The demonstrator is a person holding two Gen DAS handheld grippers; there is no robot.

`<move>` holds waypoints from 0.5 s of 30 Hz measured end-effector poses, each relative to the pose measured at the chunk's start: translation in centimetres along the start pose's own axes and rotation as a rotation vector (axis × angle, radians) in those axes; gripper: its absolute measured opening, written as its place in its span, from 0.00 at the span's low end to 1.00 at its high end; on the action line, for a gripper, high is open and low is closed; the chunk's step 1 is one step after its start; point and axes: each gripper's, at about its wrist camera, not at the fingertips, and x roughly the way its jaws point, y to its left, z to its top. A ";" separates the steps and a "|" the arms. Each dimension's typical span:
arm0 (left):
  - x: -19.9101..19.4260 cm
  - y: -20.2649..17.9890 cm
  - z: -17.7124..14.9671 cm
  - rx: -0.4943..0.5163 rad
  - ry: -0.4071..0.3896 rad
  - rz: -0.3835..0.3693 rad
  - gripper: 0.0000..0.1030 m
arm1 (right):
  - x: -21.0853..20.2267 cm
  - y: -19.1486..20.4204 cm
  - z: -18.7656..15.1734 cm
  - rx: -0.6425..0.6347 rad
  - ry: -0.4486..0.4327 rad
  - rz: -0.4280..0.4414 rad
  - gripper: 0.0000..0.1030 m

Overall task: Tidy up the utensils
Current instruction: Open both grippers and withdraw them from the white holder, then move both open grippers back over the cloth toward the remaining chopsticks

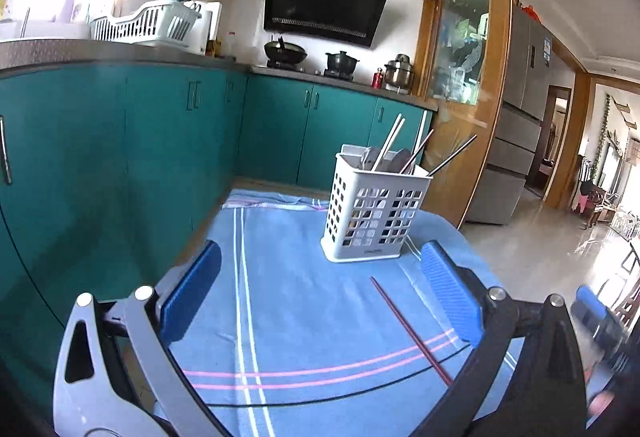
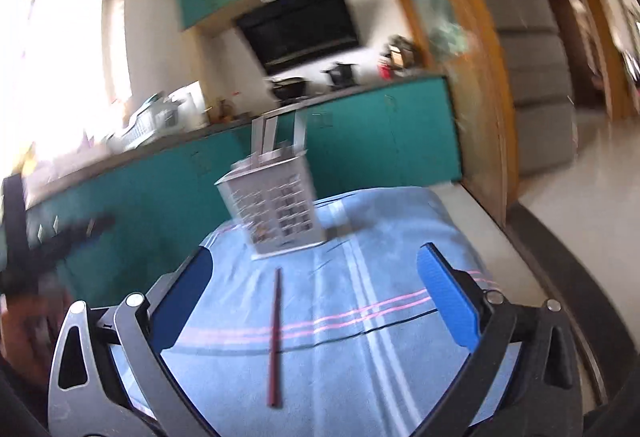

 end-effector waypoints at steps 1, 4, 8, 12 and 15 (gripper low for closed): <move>0.0 0.4 0.1 -0.019 0.007 -0.011 0.96 | 0.1 0.9 -0.3 -0.031 -0.002 -0.006 0.97; 0.1 1.0 0.0 -0.078 0.028 -0.034 0.96 | 0.7 2.9 -0.8 -0.076 -0.001 -0.017 0.97; 0.2 0.8 -0.2 -0.060 0.043 -0.023 0.96 | 2.7 3.8 0.5 -0.117 0.019 -0.052 0.97; 0.1 0.7 -0.3 -0.017 0.036 0.016 0.96 | 7.0 2.6 3.8 -0.173 0.038 -0.143 0.97; 0.1 1.3 -0.2 -0.032 0.042 0.022 0.96 | 12.9 -0.2 5.2 -0.174 0.177 -0.197 0.97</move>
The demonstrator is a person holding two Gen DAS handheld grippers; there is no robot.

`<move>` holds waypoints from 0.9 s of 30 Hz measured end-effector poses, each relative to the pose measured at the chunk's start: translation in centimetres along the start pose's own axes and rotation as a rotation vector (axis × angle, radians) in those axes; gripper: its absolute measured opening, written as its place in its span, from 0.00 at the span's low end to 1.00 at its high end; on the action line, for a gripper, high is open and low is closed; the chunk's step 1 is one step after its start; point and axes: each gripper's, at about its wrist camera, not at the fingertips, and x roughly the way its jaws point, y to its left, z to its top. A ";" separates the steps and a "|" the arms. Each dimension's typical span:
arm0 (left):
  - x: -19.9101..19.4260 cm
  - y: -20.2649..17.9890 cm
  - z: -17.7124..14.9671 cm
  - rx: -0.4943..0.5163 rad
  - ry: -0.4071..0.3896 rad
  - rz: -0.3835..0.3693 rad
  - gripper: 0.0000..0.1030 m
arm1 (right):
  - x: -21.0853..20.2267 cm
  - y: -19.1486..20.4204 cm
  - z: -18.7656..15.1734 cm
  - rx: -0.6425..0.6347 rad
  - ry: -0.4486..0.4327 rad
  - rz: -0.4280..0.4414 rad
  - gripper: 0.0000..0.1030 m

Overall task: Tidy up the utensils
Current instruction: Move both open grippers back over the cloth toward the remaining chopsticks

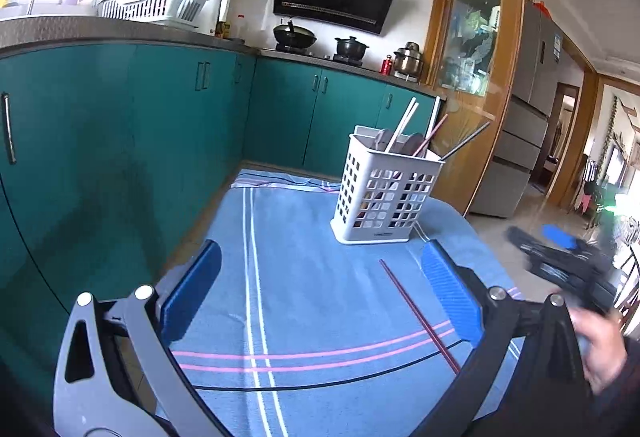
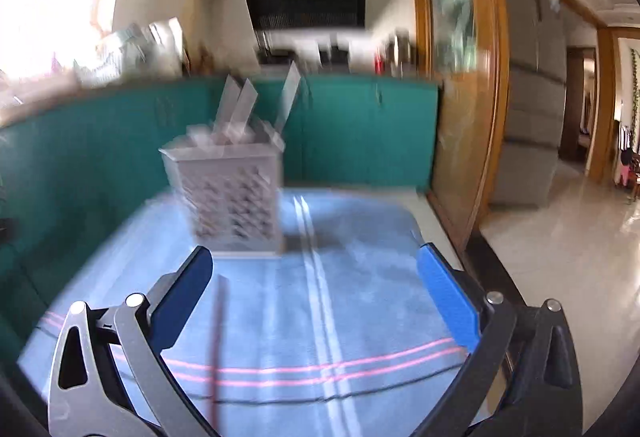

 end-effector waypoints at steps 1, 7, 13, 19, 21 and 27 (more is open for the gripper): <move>-0.1 0.3 0.1 -0.012 -0.002 0.001 0.96 | 2.9 -1.1 0.2 0.022 0.053 0.001 0.97; 0.0 1.5 0.6 -0.044 -0.004 0.026 0.96 | 11.5 -2.8 -2.1 0.088 0.295 -0.031 0.97; 0.3 2.2 0.7 -0.051 0.013 0.044 0.96 | 13.6 -2.2 -4.2 0.103 0.411 -0.066 0.97; 0.5 2.5 0.9 -0.062 0.020 0.050 0.96 | 15.5 -1.0 -5.0 0.047 0.504 -0.055 0.98; 0.4 2.6 0.9 -0.065 0.019 0.054 0.96 | 15.7 -0.8 -5.0 0.040 0.505 -0.049 0.98; 0.5 3.2 1.0 -0.055 0.032 0.081 0.96 | 15.8 -0.7 -4.9 0.040 0.504 -0.048 0.98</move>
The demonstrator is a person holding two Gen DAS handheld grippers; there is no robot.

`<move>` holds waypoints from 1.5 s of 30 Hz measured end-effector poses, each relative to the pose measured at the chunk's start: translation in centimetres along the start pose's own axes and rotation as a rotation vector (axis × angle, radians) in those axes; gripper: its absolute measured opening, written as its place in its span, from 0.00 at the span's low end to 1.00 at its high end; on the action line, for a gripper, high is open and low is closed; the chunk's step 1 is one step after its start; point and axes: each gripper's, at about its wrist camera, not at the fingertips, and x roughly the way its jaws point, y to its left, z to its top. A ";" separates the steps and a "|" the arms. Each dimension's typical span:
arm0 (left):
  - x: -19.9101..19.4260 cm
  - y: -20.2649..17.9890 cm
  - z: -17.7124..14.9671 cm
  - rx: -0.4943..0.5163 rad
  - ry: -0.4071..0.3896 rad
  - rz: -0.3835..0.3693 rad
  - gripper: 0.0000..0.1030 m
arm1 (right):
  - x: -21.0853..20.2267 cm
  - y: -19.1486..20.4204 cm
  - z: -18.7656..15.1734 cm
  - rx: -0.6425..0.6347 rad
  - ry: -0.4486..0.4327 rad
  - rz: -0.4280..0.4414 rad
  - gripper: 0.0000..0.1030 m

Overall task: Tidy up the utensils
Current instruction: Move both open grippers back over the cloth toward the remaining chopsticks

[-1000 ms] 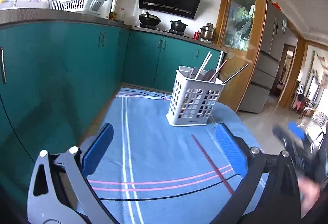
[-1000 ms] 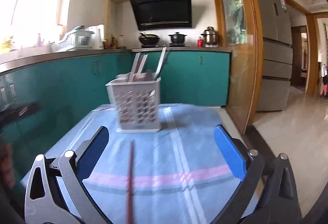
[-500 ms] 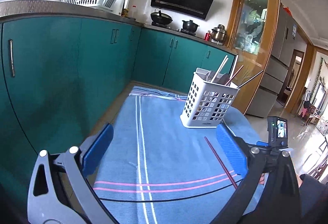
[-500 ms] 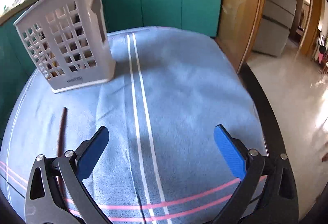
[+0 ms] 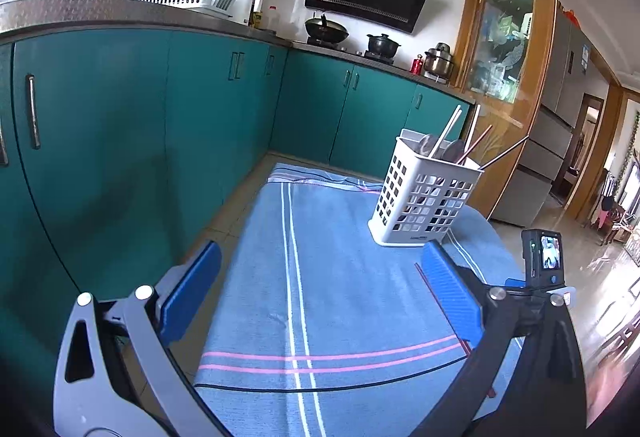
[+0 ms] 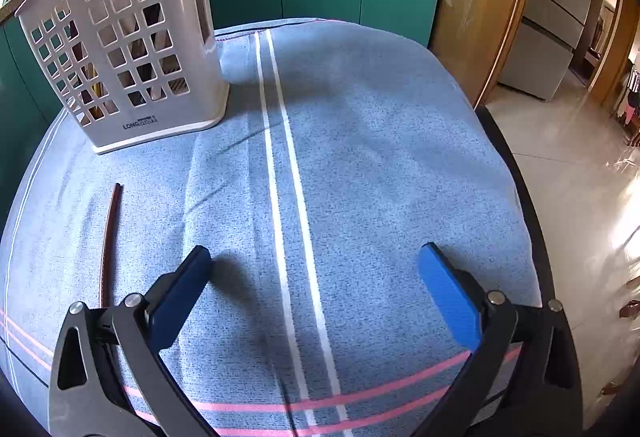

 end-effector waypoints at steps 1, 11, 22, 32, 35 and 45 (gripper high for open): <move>0.2 0.1 0.1 -0.005 0.009 -0.005 0.96 | 0.0 0.0 0.0 0.000 0.000 0.000 0.98; 1.2 0.3 0.0 0.046 0.023 0.074 0.96 | 0.0 -0.1 0.0 0.000 -0.001 0.000 0.98; 3.3 1.0 0.8 0.048 0.058 0.103 0.96 | 0.0 0.0 0.0 0.000 -0.001 0.000 0.98; 0.4 2.1 1.3 -0.038 -0.001 0.066 0.96 | 0.0 0.0 0.0 0.000 -0.001 0.001 0.98; -1.0 3.3 1.7 -0.099 -0.040 0.045 0.96 | 0.1 0.0 0.1 0.000 -0.001 0.001 0.98; -1.1 4.1 0.9 -0.133 -0.014 0.049 0.96 | 0.0 0.0 0.0 0.000 -0.002 0.001 0.98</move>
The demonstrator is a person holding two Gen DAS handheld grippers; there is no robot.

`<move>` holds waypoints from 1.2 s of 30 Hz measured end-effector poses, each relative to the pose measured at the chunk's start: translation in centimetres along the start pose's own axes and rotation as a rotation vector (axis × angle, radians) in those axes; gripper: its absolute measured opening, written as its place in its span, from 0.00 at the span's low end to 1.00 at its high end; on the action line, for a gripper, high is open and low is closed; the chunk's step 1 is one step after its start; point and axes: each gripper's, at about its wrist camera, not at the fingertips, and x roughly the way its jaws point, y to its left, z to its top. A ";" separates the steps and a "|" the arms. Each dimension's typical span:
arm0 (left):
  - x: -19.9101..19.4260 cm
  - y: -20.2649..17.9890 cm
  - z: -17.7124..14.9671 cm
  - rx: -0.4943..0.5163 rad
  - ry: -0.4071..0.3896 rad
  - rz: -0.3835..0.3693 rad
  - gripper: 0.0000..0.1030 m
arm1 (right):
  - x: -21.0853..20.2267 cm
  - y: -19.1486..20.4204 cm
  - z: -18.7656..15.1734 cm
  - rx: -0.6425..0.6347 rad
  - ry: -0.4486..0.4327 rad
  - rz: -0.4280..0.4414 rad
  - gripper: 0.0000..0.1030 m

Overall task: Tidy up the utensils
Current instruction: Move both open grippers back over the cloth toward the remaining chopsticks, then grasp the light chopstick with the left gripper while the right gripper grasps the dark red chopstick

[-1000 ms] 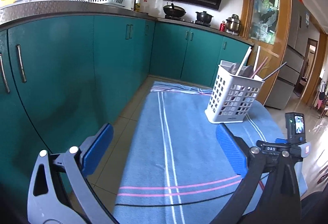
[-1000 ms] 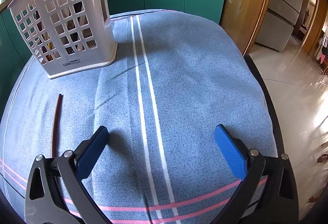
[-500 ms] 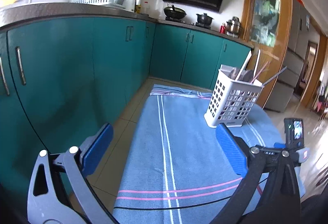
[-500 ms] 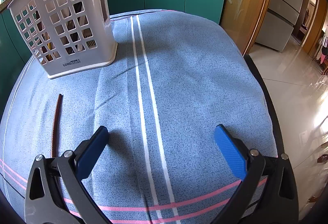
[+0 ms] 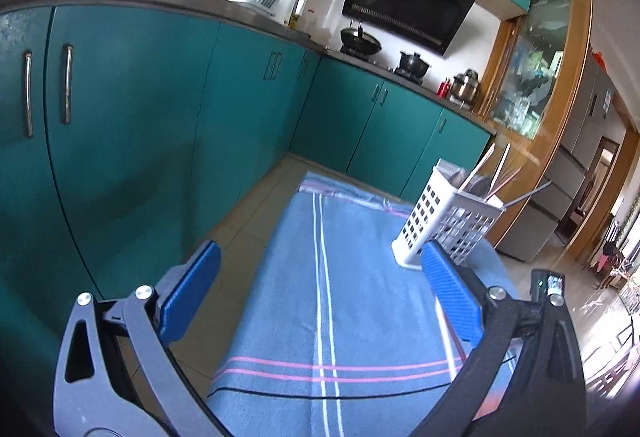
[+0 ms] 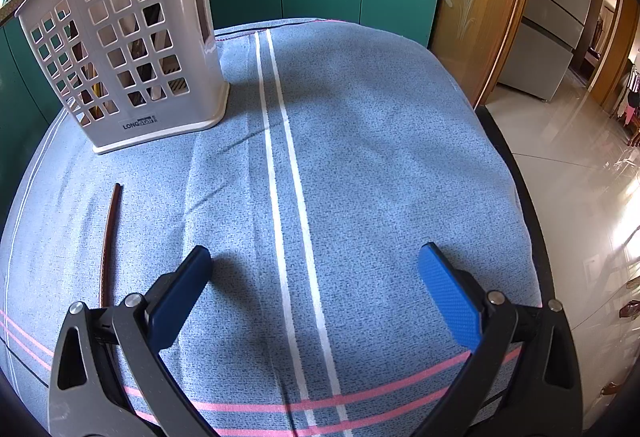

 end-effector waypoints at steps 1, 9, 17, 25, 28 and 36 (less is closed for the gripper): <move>0.2 0.0 -0.2 0.007 0.009 0.000 0.96 | 0.0 0.0 0.0 0.000 0.000 0.000 0.98; 1.9 -3.4 -1.8 0.128 0.090 -0.039 0.96 | 0.0 0.0 0.0 0.000 0.000 0.000 0.98; 5.8 -9.0 -3.6 0.308 0.192 -0.044 0.96 | 0.0 0.0 0.0 0.000 -0.001 0.000 0.98; 12.6 -12.7 -4.2 0.370 0.334 -0.045 0.93 | 0.1 0.0 0.1 0.003 -0.001 -0.001 0.98; 15.6 -14.3 -4.6 0.431 0.376 -0.011 0.90 | 0.1 0.1 0.6 0.006 0.046 0.005 0.98; 23.3 -14.4 -6.9 0.405 0.617 0.028 0.36 | -7.2 2.6 0.9 -0.168 -0.171 0.072 0.97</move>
